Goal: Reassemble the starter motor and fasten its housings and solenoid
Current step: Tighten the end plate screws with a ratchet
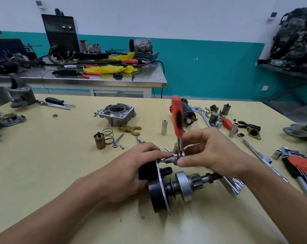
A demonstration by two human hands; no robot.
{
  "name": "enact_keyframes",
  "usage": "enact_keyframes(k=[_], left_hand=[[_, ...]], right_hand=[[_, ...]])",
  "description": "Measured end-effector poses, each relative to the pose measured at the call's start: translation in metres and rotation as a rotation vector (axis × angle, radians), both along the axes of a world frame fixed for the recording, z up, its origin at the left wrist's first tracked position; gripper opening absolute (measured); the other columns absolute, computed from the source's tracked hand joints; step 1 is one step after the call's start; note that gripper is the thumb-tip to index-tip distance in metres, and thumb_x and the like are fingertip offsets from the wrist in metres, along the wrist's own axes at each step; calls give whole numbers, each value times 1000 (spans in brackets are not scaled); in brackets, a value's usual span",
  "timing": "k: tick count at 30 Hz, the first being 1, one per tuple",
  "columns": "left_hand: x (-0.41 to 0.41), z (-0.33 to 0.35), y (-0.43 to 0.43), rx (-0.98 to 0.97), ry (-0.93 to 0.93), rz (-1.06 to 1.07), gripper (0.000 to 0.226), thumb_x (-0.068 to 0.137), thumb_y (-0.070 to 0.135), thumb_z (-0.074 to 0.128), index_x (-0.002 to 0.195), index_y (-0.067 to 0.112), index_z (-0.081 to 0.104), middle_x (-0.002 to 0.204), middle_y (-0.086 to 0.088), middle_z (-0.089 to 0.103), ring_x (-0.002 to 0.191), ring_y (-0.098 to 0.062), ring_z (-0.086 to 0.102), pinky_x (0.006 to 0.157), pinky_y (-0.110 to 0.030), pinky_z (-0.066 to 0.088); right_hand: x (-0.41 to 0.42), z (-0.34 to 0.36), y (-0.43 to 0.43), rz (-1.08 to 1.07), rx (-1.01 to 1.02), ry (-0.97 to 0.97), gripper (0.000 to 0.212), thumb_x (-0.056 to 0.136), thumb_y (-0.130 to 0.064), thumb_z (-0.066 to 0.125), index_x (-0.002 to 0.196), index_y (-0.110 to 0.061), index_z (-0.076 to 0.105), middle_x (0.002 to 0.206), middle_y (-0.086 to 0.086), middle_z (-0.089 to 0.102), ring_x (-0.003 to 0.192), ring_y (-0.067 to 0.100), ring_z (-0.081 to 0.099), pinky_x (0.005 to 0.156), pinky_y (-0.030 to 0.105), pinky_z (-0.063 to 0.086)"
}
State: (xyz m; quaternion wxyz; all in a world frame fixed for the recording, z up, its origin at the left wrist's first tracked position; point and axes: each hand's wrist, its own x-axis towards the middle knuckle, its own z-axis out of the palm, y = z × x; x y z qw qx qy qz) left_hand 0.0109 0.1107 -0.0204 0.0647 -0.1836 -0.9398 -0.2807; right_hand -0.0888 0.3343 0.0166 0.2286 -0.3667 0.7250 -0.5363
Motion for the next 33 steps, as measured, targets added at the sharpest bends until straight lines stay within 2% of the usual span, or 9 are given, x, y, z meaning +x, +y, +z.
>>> enact_keyframes(k=[3,8,12,16,18,20,22,29,33], left_hand=[[0,2,1,-9,2,-7,56,88,26,75,138,37,53,125,18,49,120,-3,48,102,-26,42],[1,1,1,-23,-10,12,62,87,19,75,140,38,49,124,18,48,119,-4,47,100,-27,43],[0,2,2,-24,2,-2,56,87,21,75,136,37,52,123,18,48,117,-2,47,100,-24,42],[0,1,2,-17,26,-15,48,86,19,74,129,31,57,122,16,50,116,-3,49,98,-26,44],[0,1,2,-35,30,-7,49,86,18,74,129,31,56,121,17,48,114,0,47,97,-21,42],[0,1,3,-48,34,-2,49,86,19,74,129,32,54,121,17,47,113,3,45,96,-16,40],[0,2,3,-48,25,3,51,86,20,74,131,33,53,123,17,47,115,1,46,98,-19,41],[0,2,2,-38,11,-13,56,88,22,72,136,39,50,125,21,45,118,2,44,99,-18,40],[-1,-1,1,-54,44,-18,44,86,22,74,125,33,56,120,21,46,113,2,46,94,-15,39]], right_hand=[[0,1,1,22,4,24,33,63,-10,88,94,-11,77,90,12,78,83,23,76,72,23,57],[-3,1,-12,-104,92,-98,47,61,-47,82,91,-11,76,82,15,76,77,31,75,71,34,55],[-2,1,-7,-21,51,-58,26,70,-31,83,93,-20,79,87,8,77,75,25,75,64,24,56],[2,4,0,89,36,42,29,70,-13,88,97,-24,80,91,8,78,87,27,76,79,29,60],[4,5,-4,60,29,23,23,72,-22,84,94,-27,80,90,5,79,84,22,76,75,25,60],[6,4,-13,-44,75,-5,17,79,-36,76,90,-23,80,85,3,78,75,22,77,59,19,56],[6,2,-18,-128,191,4,27,88,-42,69,86,-16,77,78,3,78,68,21,76,50,17,50],[5,7,-2,-4,152,119,27,81,-41,73,101,-25,77,84,1,78,75,14,75,60,15,50],[6,4,-8,-32,225,8,32,83,-53,62,75,-25,75,76,5,77,65,17,73,55,18,51]])
